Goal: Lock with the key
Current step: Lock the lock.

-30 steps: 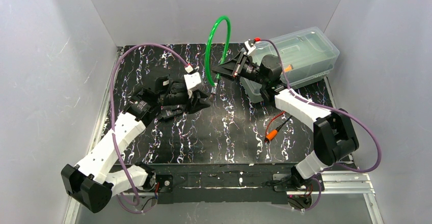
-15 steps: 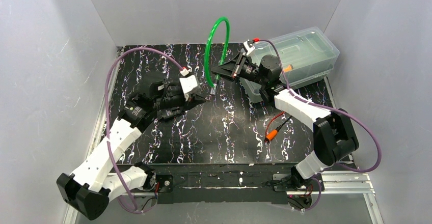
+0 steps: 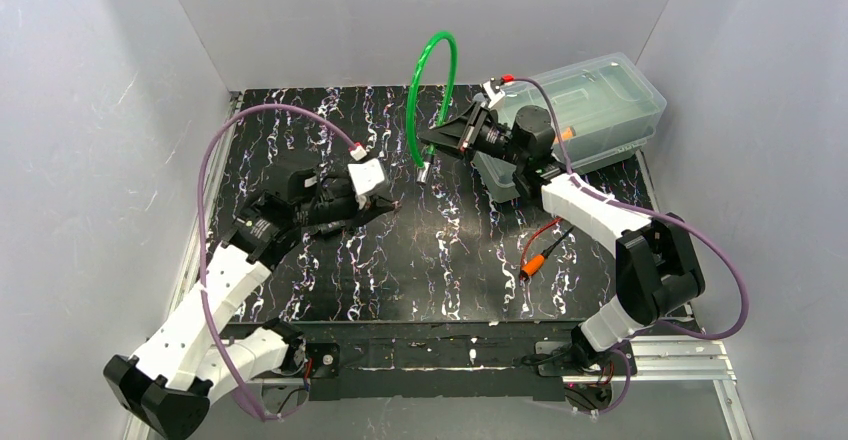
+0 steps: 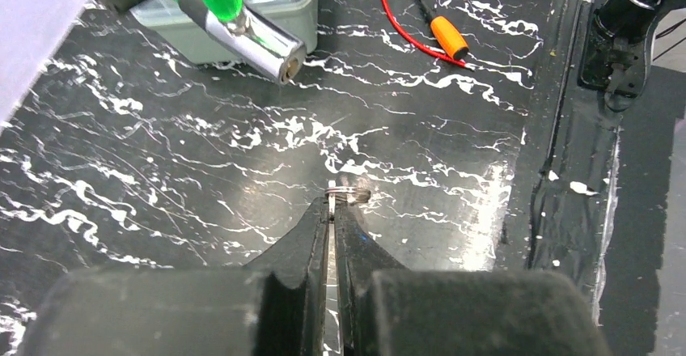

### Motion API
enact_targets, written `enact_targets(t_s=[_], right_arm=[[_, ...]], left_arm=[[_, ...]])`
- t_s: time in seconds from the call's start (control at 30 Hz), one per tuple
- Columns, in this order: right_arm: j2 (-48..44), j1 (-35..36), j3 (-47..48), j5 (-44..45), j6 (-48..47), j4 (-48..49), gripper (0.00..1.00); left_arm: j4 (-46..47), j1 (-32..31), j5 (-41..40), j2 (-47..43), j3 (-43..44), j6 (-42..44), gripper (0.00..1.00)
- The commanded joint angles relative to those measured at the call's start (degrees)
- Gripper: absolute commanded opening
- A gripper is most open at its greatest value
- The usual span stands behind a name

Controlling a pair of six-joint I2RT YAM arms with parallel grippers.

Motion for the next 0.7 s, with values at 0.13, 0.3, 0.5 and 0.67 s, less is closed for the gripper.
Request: enact_targets(t_s=[0.13, 0.3, 0.5, 0.67], right_arm=[[-3.0, -0.4, 1.4, 0.7, 1.0, 5.9, 0.01], [-2.9, -0.4, 1.3, 0.9, 1.6, 6.1, 0.01], [-3.2, -0.7, 1.5, 1.2, 0.7, 5.8, 0.01], [-4.0, -1.1, 5.6, 2.5, -10.8, -7.2, 0.01]], left_arm=[[4.2, -0.1, 0.2, 2.6, -0.6, -11.1, 0.00], [4.8, -0.1, 1.8, 1.6, -0.9, -15.5, 0.00], [1.0, 0.8, -2.9, 3.6, -0.3, -20.2, 0.00], [-4.5, 3.4, -4.3, 7.7, 2.7, -25.7, 0.00]])
